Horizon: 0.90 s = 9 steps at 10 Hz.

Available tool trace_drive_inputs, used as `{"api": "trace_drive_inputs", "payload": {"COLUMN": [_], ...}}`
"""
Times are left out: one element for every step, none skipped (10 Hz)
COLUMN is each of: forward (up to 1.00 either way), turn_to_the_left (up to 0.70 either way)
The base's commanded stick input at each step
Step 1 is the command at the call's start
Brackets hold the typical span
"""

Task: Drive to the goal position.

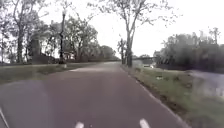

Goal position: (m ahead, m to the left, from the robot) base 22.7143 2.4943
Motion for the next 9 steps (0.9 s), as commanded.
{"api": "trace_drive_inputs", "payload": {"forward": [0.70,0.70,0.70,0.70,0.70,0.70,0.70,0.70,0.70], "turn_to_the_left": [0.35,0.35,0.22,0.00,0.00,0.00,0.00,0.00,0.00]}}
